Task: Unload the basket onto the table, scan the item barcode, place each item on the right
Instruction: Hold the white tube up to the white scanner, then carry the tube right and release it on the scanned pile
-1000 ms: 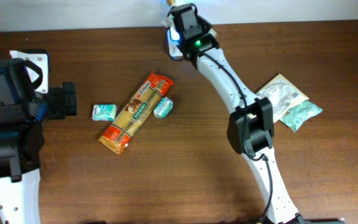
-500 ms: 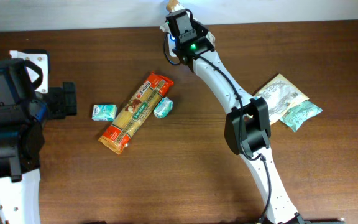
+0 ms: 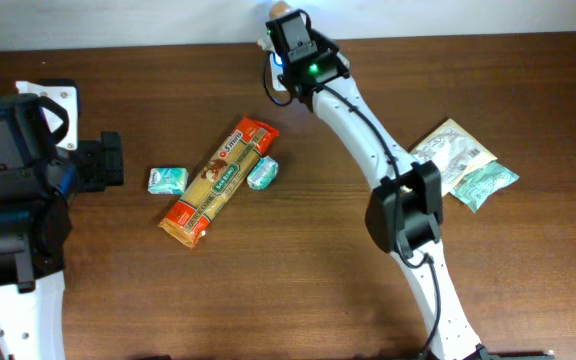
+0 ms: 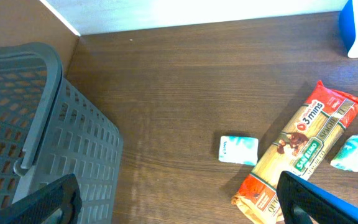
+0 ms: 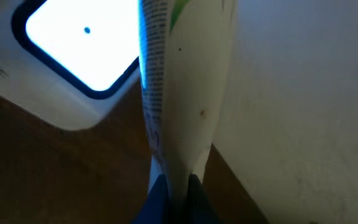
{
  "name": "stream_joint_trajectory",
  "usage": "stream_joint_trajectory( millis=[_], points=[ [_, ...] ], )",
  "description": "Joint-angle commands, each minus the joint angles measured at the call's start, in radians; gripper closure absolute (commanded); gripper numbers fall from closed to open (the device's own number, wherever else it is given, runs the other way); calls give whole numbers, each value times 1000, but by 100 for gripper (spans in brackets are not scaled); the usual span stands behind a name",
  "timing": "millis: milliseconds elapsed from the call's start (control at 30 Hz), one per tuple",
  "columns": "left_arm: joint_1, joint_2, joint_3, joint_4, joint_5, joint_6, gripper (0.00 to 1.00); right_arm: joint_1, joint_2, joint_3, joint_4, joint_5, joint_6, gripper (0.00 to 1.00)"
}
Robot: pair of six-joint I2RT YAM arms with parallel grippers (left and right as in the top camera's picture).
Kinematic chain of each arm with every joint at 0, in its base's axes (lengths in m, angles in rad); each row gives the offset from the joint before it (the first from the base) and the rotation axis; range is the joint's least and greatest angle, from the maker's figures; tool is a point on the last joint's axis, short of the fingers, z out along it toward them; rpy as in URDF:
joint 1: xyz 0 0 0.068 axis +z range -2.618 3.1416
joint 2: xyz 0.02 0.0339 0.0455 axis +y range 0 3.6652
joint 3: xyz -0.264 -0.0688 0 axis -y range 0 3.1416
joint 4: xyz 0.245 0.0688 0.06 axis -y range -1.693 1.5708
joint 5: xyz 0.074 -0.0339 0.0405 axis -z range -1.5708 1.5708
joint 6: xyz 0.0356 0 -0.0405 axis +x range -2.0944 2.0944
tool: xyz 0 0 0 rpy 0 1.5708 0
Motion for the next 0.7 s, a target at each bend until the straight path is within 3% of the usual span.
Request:
stream_joint_trajectory(
  millis=[0, 133, 300, 367, 500, 667],
  points=[
    [3, -4, 4, 1, 0, -13, 1, 14, -262, 21, -155, -302, 211, 96],
    [3, -4, 4, 1, 0, -13, 1, 13, -479, 21, -369, -550, 374, 96],
    [3, -4, 4, 1, 0, -13, 1, -69, -687, 21, -607, -547, 626, 96],
    [3, -4, 4, 1, 0, -13, 1, -146, -698, 21, -686, -542, 688, 96],
    [3, -4, 4, 1, 0, -13, 1, -383, -605, -11, -936, -407, 945, 96],
    [3, -4, 4, 1, 0, -13, 1, -528, -491, -277, -887, -407, 989, 96]
  ],
)
